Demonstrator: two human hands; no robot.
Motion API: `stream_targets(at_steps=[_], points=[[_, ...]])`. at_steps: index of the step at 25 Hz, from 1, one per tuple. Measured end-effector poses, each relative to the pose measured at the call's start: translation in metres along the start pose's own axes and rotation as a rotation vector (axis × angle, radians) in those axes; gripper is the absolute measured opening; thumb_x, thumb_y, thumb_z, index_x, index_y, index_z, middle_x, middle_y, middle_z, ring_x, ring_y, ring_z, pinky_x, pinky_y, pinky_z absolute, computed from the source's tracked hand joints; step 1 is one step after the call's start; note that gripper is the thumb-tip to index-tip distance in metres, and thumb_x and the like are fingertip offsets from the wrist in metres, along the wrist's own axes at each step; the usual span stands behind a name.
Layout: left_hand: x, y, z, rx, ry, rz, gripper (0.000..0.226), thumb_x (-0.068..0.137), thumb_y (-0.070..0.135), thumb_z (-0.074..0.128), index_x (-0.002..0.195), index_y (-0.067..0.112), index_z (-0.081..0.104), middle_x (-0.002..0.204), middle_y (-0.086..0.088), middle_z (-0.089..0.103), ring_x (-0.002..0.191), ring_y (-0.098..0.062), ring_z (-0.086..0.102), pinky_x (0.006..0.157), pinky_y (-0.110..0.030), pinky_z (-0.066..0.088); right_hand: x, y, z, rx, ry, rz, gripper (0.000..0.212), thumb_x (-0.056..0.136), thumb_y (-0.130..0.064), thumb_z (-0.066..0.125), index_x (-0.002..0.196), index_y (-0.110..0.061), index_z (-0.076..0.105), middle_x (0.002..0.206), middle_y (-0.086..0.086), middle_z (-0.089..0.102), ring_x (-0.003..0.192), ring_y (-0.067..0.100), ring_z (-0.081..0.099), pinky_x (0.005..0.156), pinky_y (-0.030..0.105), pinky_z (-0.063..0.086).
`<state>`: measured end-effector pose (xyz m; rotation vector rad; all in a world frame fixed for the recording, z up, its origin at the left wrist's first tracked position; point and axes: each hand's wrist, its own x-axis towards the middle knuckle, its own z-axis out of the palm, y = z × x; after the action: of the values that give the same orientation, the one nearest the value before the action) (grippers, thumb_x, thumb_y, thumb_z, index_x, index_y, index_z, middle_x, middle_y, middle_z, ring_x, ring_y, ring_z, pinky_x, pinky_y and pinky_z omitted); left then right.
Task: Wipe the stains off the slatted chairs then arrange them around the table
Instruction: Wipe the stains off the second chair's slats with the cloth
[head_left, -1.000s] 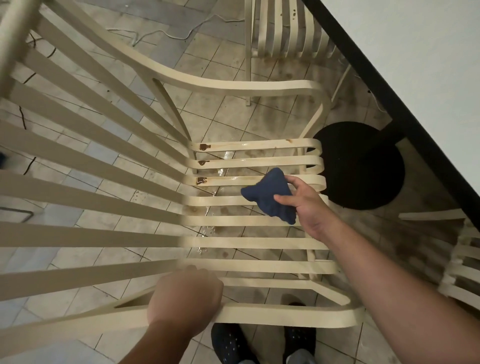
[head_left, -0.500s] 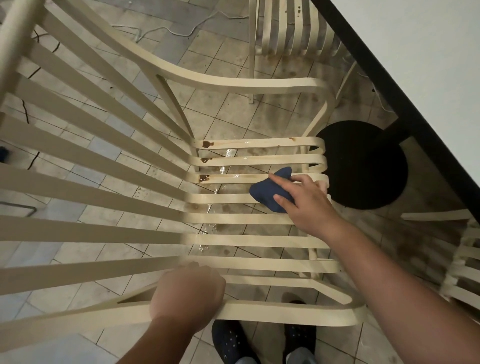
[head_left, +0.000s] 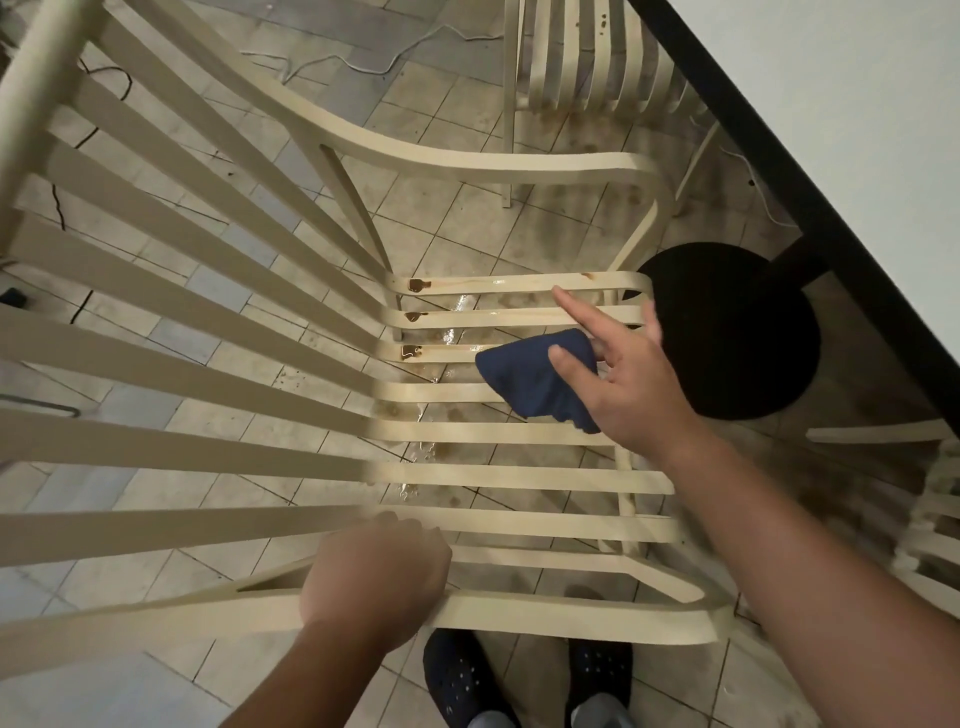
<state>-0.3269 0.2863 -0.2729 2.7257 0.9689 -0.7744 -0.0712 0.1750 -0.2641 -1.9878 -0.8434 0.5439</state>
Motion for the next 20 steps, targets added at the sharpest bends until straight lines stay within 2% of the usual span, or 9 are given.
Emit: stream_targets(at_steps=[2,5,8,9,10,11,13,16,20], points=[[0.000,-0.002,0.002,-0.028,-0.036,-0.027,0.060,0.097,0.064,0.023,0.087,0.023,0.066,0.087,0.006,0.065,0.078,-0.016,0.064,0.070,-0.033,0.052,-0.003,-0.005,0.001,0.336,-0.029,0.093,0.053,0.102,-0.018,0.060,0.150,-0.035,0.045,0.109,-0.018,0.073,0.108,-0.007,0.063,0.111,0.042,0.044],[0.004,-0.005,0.001,-0.223,-0.102,-0.059,0.067,0.088,0.082,0.021,0.100,0.036,0.068,0.092,0.013,0.070,0.083,-0.010,0.066,0.078,-0.035,0.055,-0.011,-0.010,0.007,0.461,-0.006,0.162,0.051,0.103,-0.020,0.058,0.148,-0.039,0.045,0.066,-0.003,0.059,0.074,0.017,0.060,0.068,0.029,0.052],[0.012,0.011,-0.014,-0.986,-0.071,-0.147,0.061,0.082,0.086,0.039,0.098,0.036,0.071,0.089,0.015,0.072,0.083,-0.003,0.066,0.081,-0.037,0.053,-0.017,-0.008,0.017,0.558,-0.024,0.279,0.051,0.103,-0.025,0.059,0.144,-0.051,0.045,0.086,0.029,0.061,0.084,0.021,0.060,0.080,0.039,0.057],[0.016,0.022,-0.021,-1.199,-0.020,-0.161,0.053,0.085,0.082,0.048,0.103,0.037,0.070,0.095,0.016,0.072,0.090,-0.001,0.066,0.081,-0.035,0.052,-0.019,-0.007,0.020,0.587,-0.030,0.299,0.053,0.103,-0.024,0.059,0.146,-0.049,0.043,0.106,0.021,0.070,0.096,0.005,0.063,0.089,0.029,0.058],[0.021,0.032,-0.029,-1.315,0.022,-0.154,0.049,0.087,0.077,0.054,0.115,0.038,0.066,0.106,0.018,0.070,0.100,-0.001,0.064,0.081,-0.030,0.050,-0.020,-0.008,0.023,0.615,-0.031,0.309,0.056,0.103,-0.020,0.058,0.150,-0.045,0.040,0.125,-0.007,0.070,0.105,-0.014,0.058,0.090,0.014,0.053],[0.027,0.041,-0.035,-1.387,0.041,-0.131,0.056,0.085,0.071,0.056,0.129,0.037,0.059,0.118,0.019,0.064,0.110,-0.002,0.060,0.082,-0.024,0.047,-0.021,-0.007,0.026,0.641,-0.040,0.328,0.059,0.103,-0.017,0.057,0.152,-0.041,0.037,0.135,-0.029,0.055,0.109,-0.025,0.049,0.087,0.006,0.048],[0.039,0.055,-0.043,-1.521,0.022,-0.111,0.075,0.080,0.066,0.059,0.146,0.033,0.044,0.132,0.017,0.056,0.117,-0.001,0.056,0.081,-0.016,0.043,-0.024,-0.002,0.030,0.724,-0.102,0.381,0.066,0.101,-0.014,0.059,0.152,-0.047,0.034,0.135,-0.036,0.048,0.117,-0.016,0.056,0.092,0.012,0.051],[0.062,0.057,-0.044,-1.666,-0.076,-0.106,0.059,0.086,0.051,0.067,0.136,0.023,0.055,0.122,0.009,0.069,0.105,-0.004,0.069,0.075,-0.012,0.051,-0.026,0.007,0.029,0.783,-0.215,0.444,0.078,0.096,-0.011,0.065,0.141,-0.067,0.035,0.151,-0.002,0.050,0.129,0.018,0.060,0.104,0.046,0.053],[0.081,0.055,-0.030,-1.680,-0.029,-0.125,0.024,0.098,0.024,0.066,0.115,0.008,0.070,0.104,-0.012,0.077,0.101,-0.036,0.072,0.083,-0.049,0.058,-0.026,0.011,0.015,0.623,-0.154,0.437,0.077,0.093,-0.004,0.070,0.147,-0.051,0.039,0.111,0.004,0.076,0.102,0.021,0.074,0.082,0.042,0.063]])
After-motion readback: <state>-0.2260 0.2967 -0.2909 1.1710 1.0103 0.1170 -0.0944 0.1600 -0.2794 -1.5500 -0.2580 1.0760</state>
